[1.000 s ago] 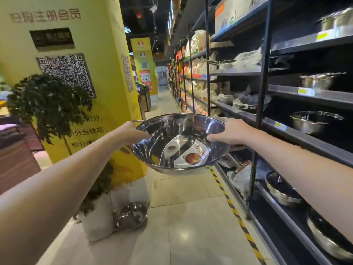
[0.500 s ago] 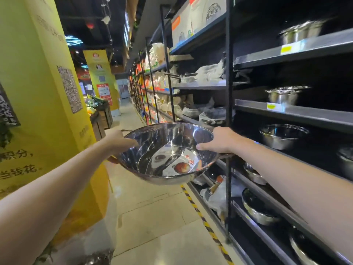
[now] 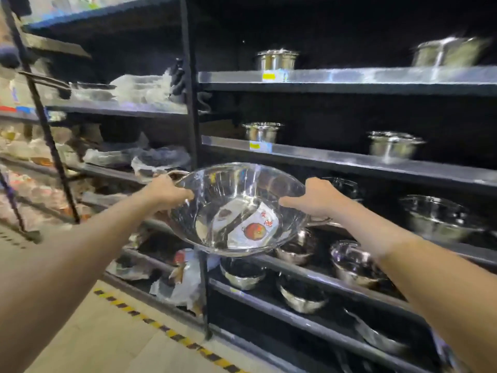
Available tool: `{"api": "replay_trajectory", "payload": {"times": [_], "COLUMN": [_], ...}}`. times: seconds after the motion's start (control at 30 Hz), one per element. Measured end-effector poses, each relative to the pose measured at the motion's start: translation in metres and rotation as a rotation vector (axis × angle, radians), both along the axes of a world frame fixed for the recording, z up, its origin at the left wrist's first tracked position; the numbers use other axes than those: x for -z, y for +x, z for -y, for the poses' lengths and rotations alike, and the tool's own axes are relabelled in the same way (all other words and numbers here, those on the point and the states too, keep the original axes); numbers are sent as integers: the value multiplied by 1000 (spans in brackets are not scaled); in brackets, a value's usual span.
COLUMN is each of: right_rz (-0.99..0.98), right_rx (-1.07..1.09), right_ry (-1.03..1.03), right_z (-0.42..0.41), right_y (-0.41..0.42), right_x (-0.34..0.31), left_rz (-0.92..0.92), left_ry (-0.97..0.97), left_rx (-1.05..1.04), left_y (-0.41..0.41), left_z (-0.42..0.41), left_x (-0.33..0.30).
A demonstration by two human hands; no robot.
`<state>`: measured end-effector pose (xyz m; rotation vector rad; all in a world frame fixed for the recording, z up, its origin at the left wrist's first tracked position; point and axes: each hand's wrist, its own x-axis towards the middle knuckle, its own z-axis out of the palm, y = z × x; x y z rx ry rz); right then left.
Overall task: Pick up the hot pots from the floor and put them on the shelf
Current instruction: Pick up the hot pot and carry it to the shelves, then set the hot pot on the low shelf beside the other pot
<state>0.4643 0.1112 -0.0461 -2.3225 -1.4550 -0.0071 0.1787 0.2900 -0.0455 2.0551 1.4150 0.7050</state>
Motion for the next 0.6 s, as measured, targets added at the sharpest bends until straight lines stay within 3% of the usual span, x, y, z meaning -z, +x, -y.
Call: {"api": "replay_trajectory", "payload": {"times": [0.17,0.33,0.6], "right_rz": [2,-8,-38], "right_rx": [238,396,532], "right_ry": [12,42,-106], "right_z": [77,146,210], "right_y": [37,69,101], "right_x": [-6,-2,54], "left_rz": [22,-60,-137], "left_ry": [-113,-80,-82], "left_rx": [229,412,495], "left_y": [83,162,236], "left_z": [14,40,91], "left_x": [-2,-7,49]}}
